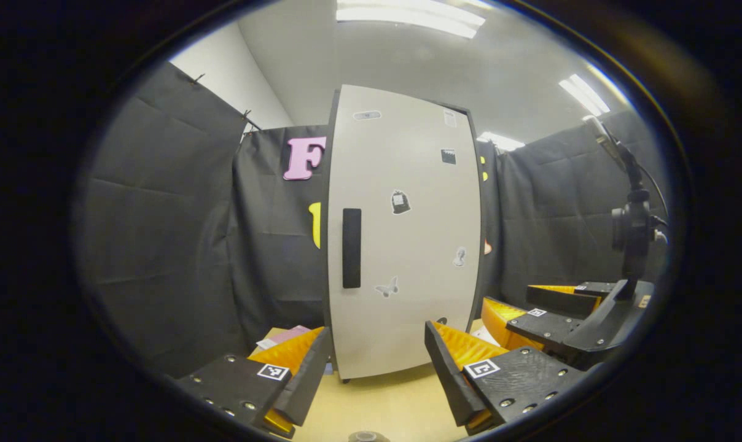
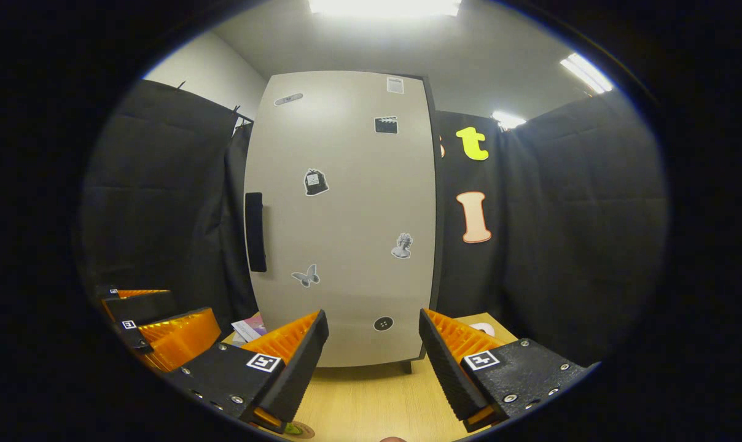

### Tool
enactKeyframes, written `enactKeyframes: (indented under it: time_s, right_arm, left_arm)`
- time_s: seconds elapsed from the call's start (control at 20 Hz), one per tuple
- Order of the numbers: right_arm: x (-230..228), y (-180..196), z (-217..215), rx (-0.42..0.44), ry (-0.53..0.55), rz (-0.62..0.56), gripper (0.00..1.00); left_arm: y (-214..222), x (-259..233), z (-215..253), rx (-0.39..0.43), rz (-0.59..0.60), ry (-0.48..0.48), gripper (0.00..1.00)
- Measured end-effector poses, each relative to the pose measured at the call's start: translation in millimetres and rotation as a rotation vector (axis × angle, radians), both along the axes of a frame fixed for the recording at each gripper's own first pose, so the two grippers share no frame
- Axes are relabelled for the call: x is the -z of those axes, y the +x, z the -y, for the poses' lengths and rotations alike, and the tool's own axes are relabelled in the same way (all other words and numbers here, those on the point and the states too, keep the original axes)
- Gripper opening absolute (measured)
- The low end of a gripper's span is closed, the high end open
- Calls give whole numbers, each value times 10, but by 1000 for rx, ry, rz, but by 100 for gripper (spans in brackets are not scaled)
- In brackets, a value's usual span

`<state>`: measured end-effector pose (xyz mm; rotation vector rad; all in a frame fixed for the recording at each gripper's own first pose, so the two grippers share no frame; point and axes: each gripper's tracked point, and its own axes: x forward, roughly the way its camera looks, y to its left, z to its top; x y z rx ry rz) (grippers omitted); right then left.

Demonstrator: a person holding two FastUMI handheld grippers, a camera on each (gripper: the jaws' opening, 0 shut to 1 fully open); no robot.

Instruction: Open the cabinet door with the right hand, grasp the bottle in the cabinet with the left hand and place it on the coaster, then close the cabinet door with the right hand.

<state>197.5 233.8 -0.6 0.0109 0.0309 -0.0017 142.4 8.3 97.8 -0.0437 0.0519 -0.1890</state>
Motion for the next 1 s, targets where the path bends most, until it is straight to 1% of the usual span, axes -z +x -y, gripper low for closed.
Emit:
enactKeyframes:
  time_s: [0.05,0.1,0.5,0.65,0.75,1.0]
  right_arm:
    - [-6,-3,1,3,2,2,91]
    - [-21,6,-4,2,5,7,92]
    - [-29,-20,-13,-2,0,18,92]
    - [-19,-29,7,2,-3,14,92]
    - [-18,-42,-6,-5,-4,7,92]
    - [-111,-94,50,8,5,42,93]
  left_arm:
    - [4,8,6,0,-3,-2,87]
    - [-15,29,16,1,-8,-5,87]
    - [2,27,25,8,-11,0,87]
    - [2,12,20,1,-4,-20,87]
    - [25,5,0,-9,-2,-15,87]
    - [94,13,80,3,-11,-2,87]
